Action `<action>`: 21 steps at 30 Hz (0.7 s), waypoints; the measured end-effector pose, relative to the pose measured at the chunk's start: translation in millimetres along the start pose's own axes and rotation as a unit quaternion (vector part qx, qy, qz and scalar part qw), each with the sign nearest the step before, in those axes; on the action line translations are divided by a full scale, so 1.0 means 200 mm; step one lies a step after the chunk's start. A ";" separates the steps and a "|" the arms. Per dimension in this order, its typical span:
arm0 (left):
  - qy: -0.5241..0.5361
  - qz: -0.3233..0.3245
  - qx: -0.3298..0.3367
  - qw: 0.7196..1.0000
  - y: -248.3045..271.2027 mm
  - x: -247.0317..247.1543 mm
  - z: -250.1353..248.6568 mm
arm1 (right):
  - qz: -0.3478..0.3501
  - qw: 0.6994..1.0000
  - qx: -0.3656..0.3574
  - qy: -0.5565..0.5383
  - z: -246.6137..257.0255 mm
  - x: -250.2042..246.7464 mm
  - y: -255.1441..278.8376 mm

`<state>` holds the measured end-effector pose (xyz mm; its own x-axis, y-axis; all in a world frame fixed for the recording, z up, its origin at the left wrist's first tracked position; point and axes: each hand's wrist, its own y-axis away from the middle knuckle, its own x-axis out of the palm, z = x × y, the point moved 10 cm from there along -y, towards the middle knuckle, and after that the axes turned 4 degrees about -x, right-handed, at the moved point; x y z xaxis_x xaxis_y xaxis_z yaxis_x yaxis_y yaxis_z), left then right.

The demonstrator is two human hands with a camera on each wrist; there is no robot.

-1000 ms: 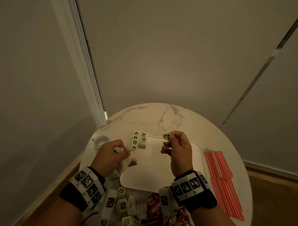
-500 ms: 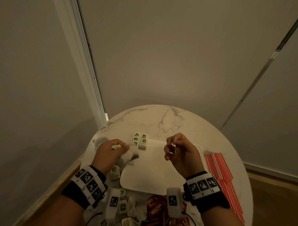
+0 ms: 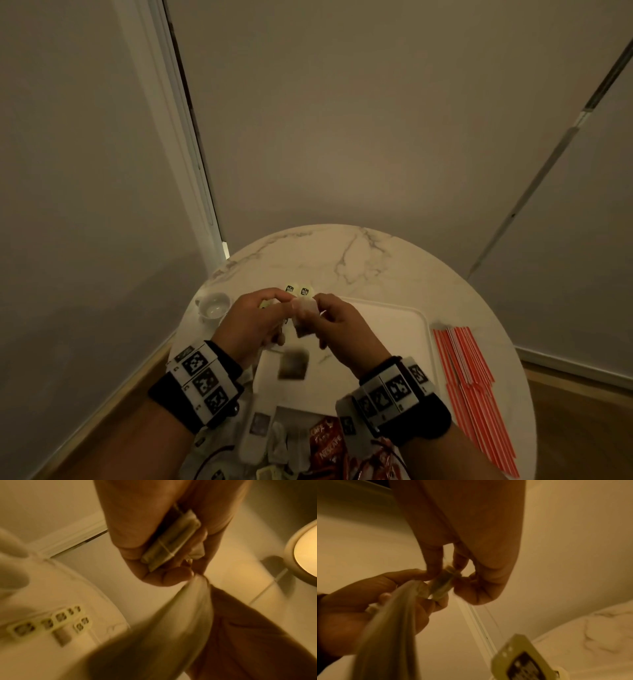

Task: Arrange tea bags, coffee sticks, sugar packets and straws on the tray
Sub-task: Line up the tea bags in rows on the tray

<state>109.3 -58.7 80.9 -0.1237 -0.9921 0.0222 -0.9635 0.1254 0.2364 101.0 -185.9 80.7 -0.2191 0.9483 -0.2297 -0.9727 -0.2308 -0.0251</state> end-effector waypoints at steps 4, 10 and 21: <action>0.131 -0.001 -0.053 0.990 0.00 -0.01 0.10 | 0.017 1.000 0.005 -0.020 0.03 0.05 0.00; 0.354 -0.010 -0.181 0.917 0.03 -0.01 0.25 | -0.005 0.996 0.024 -0.087 -0.03 0.07 0.00; 0.269 -0.012 -0.101 0.958 -0.01 -0.01 0.16 | -0.005 0.995 -0.004 -0.100 0.08 0.02 -0.01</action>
<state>103.6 -57.7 48.7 0.0908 -0.8624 0.4980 -0.8919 0.1520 0.4259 100.6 -178.3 95.2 -0.2205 0.9749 -0.0312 -0.9746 -0.2215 -0.0337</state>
